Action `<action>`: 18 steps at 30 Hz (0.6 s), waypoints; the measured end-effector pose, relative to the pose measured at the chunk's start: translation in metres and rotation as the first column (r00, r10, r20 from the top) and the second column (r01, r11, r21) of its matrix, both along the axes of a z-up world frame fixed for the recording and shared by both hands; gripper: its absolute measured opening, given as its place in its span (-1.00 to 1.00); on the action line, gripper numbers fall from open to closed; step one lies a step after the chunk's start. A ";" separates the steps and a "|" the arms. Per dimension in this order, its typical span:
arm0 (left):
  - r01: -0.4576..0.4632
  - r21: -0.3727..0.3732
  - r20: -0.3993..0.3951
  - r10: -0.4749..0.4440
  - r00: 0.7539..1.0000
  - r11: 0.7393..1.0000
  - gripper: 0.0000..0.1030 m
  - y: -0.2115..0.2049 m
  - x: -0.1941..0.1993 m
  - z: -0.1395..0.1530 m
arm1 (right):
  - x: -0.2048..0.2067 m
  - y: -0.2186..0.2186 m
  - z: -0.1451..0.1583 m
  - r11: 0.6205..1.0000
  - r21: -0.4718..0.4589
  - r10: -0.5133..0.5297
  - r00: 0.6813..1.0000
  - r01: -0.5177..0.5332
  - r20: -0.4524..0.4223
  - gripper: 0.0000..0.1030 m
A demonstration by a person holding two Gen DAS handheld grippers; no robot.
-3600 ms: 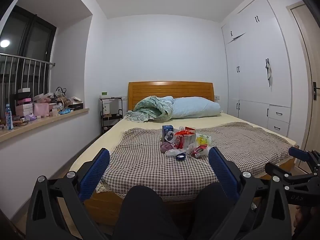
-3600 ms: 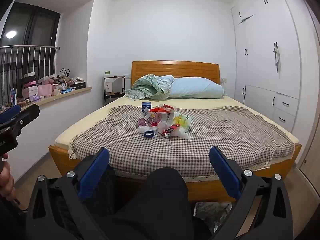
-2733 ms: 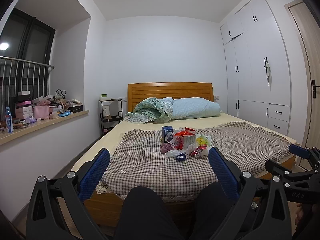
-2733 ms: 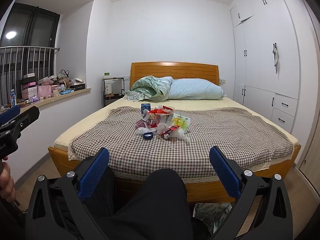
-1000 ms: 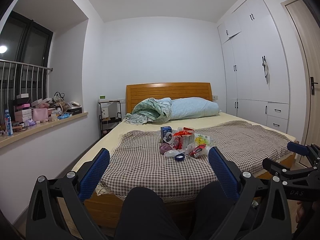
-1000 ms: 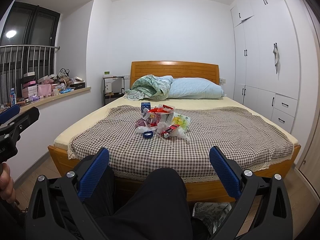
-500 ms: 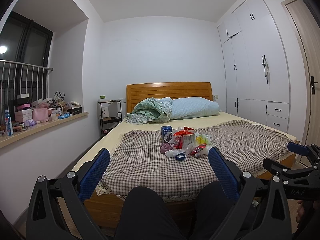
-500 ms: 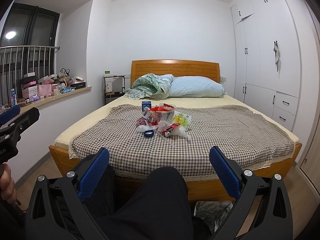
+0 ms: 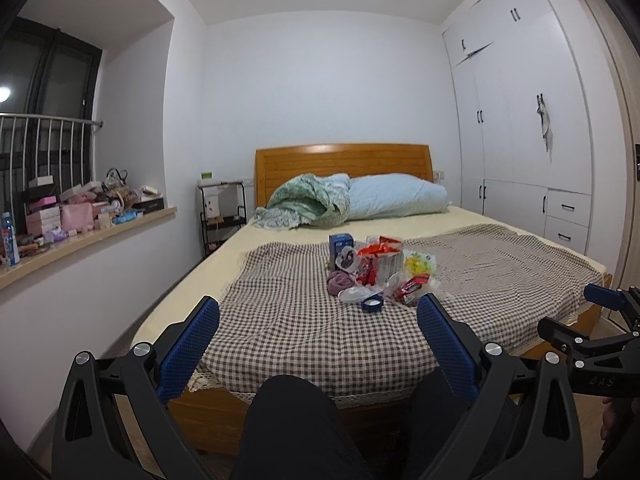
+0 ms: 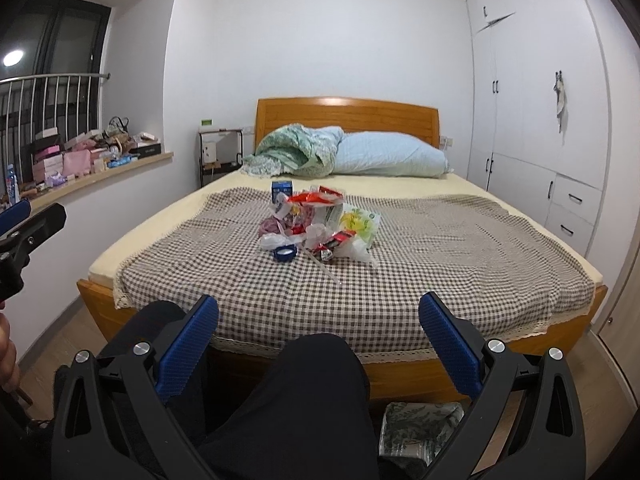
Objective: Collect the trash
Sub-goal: 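Reach the left tool to the clear plastic bag and close on it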
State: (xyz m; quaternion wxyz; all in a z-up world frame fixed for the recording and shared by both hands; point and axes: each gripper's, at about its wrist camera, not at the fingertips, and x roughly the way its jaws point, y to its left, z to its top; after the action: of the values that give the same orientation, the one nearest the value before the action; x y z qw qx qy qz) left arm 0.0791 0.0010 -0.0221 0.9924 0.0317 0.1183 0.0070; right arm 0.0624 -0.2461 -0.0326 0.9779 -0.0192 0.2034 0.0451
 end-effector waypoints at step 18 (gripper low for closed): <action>0.021 0.007 -0.149 -0.020 0.989 1.000 0.86 -0.007 0.174 -0.049 | 0.170 -0.013 -0.051 0.998 -0.050 -0.032 0.986 0.024 -0.166 0.88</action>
State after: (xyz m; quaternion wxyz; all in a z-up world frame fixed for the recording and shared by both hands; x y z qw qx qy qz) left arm 0.2528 -0.0063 -0.0716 0.9807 0.0374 0.1919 -0.0049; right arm 0.2326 -0.2590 -0.0833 0.9573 -0.0360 0.2856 0.0277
